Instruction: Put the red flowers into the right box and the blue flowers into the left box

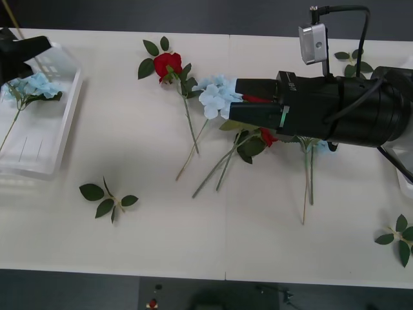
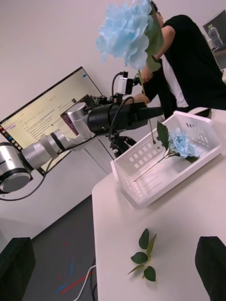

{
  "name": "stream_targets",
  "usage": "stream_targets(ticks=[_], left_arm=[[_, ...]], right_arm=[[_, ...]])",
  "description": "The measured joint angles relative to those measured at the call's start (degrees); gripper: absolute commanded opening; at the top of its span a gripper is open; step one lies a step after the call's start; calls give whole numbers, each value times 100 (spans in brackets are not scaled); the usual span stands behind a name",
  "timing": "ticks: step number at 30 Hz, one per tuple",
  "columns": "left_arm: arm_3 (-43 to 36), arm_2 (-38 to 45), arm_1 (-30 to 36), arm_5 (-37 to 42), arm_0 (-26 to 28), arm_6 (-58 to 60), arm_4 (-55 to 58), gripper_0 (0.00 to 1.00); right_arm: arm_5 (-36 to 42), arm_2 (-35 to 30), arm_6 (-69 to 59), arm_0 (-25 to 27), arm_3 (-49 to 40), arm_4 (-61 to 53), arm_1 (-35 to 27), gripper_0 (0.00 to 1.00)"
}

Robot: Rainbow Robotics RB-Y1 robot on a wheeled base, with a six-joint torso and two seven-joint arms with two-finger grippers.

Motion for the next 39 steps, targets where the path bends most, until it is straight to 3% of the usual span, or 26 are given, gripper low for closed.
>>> stream_targets(ticks=[5, 10, 14, 18, 19, 20, 21, 22, 23, 24, 31, 35, 39], left_arm=[[490, -191, 918, -305, 0, 0, -623, 0], [1044, -206, 1475, -310, 177, 1, -914, 0], [937, 159, 1653, -310, 892, 1, -910, 0], [329, 985, 1651, -316, 1917, 2, -1062, 0], [168, 1171, 1651, -345, 2145, 2, -1137, 4], [46, 1313, 1651, -389, 2328, 2, -1180, 28], [-26, 1401, 1651, -426, 2449, 2, -1189, 44], [-43, 1437, 1651, -442, 2506, 3, -1189, 71], [-33, 1436, 1651, -443, 2518, 3, -1189, 90], [-21, 1410, 1651, -443, 2509, 3, -1189, 100], [-30, 1176, 1651, -175, 2307, 4, -1160, 100], [-115, 1308, 1641, 662, 2097, 4, -1011, 100], [-199, 1231, 1411, 1186, 1341, 57, -1101, 100]], right_arm=[[-185, 11, -663, -49, 0, 0, -324, 100], [-203, 37, -2355, -334, -1, 150, -1340, 100], [-212, 117, -4068, -568, -3, 474, -2307, 100], [158, 151, -6173, -767, 0, 1139, -2932, 100], [258, 165, -6704, -821, 8, 1319, -3007, 100], [317, 206, -7101, -882, 27, 1480, -3053, 100], [353, 284, -7419, -958, 74, 1641, -3072, 100], [369, 397, -7575, -1051, 145, 1807, -3074, 100], [383, 551, -7659, -1166, 248, 1998, -3074, 100], [386, 738, -7713, -1295, 378, 2222, -3074, 100], [381, 2161, -8670, -2236, 1395, 3633, -2955, 100], [381, 2475, -8670, -2493, 1949, 4127, -2669, 100], [381, 2510, -8670, -2613, 2533, 4492, -2302, 100]])
